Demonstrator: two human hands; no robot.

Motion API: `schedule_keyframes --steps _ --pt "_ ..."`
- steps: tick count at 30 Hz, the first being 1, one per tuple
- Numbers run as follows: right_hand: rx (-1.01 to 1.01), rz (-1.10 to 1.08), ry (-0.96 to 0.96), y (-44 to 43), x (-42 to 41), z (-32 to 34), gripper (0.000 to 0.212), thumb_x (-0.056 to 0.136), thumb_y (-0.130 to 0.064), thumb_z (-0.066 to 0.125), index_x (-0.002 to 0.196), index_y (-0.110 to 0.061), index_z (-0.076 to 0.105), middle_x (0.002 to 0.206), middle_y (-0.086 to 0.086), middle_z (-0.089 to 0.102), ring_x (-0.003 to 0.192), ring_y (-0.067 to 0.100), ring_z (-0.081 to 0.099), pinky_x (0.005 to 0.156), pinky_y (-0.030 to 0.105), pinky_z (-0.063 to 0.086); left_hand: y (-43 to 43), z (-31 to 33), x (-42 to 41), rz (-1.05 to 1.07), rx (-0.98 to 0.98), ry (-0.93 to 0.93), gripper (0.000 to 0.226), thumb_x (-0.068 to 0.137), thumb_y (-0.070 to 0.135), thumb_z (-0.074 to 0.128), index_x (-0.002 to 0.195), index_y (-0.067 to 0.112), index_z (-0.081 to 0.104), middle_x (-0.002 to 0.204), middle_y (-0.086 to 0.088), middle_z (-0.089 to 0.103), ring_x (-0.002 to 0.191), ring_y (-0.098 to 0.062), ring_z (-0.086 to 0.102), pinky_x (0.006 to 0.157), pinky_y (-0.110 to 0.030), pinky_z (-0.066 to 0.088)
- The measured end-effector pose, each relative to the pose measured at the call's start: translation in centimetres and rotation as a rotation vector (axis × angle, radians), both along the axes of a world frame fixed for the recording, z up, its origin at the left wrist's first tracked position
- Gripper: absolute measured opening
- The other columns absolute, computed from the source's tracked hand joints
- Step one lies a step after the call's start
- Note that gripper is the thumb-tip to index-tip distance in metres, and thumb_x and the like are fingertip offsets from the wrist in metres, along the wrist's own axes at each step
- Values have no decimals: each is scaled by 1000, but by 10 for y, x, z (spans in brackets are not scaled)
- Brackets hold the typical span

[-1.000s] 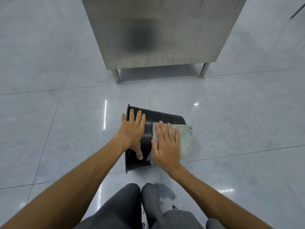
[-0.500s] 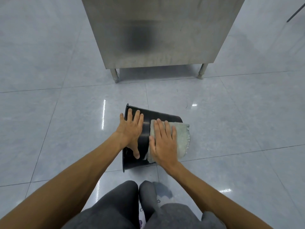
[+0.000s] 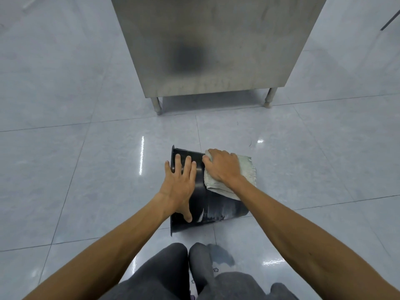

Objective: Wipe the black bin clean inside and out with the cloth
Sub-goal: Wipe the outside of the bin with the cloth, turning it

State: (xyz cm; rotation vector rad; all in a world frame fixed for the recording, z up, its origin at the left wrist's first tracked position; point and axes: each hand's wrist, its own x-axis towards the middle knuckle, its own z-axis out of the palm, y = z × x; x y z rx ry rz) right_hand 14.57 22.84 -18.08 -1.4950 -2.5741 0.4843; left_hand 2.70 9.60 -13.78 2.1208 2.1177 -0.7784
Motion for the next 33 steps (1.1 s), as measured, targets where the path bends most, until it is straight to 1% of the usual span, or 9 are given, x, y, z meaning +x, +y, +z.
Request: schedule_keyframes --steps 4,9,13,18,21,24,26,29,33 --pt "7 11 27 -1 2 -3 63 99 -49 18 123 -16 67 122 5 72 105 29 64 97 48 42 6 0 -8 -22 -4 -34 165 43 88 73 154 -1 -11 163 -27 -8 146 -56 -6 114 -70 18" --pt "20 13 89 -6 11 -9 55 102 -43 18 114 -17 64 115 4 72 98 29 63 94 48 45 23 8 -22 -84 -90 -24 170 37 89 73 154 0 -12 164 -24 -9 147 -54 -6 115 -68 21" --pt "179 69 137 -23 24 -17 57 102 -38 24 140 -13 57 132 3 66 113 25 60 101 46 45 40 19 -23 -64 -168 -11 171 37 87 76 154 1 -14 164 -22 -12 148 -52 -7 115 -67 21" --pt "256 49 155 -35 33 -24 53 103 -35 31 146 -13 52 143 3 59 127 23 53 112 49 38 75 37 -26 -57 -246 -51 168 35 84 80 156 6 -6 163 -15 5 148 -46 4 113 -65 28" --pt "176 66 191 -19 33 -15 53 102 -36 27 143 -17 54 134 -1 64 117 19 56 110 45 38 80 40 -28 -41 -263 -96 165 32 87 77 156 7 2 157 -13 18 143 -41 18 109 -60 37" --pt "105 113 214 -6 30 -7 56 101 -39 22 139 -20 59 129 -2 68 112 18 59 107 45 39 72 38 -31 -25 -224 -190 154 40 88 73 155 9 9 155 -12 23 140 -36 24 112 -57 35" --pt "66 101 215 2 25 -2 53 102 -38 25 134 -20 63 126 -1 71 108 20 61 103 46 41 61 35 -33 -84 -157 -194 146 51 87 70 156 8 7 161 -13 16 145 -36 17 115 -57 29" --pt "-31 101 135 18 15 5 45 107 -36 31 115 -17 70 111 4 75 96 27 64 90 43 44 39 35 -26 -105 -145 -161 151 53 90 66 157 5 -5 165 -18 -2 150 -42 0 120 -58 20" --pt "-117 97 8 29 2 8 48 105 -40 27 91 -19 68 94 7 74 82 28 64 81 40 47 2 28 -1 -51 -42 -125 153 55 90 65 156 2 -8 164 -25 -7 149 -48 -4 119 -64 13"
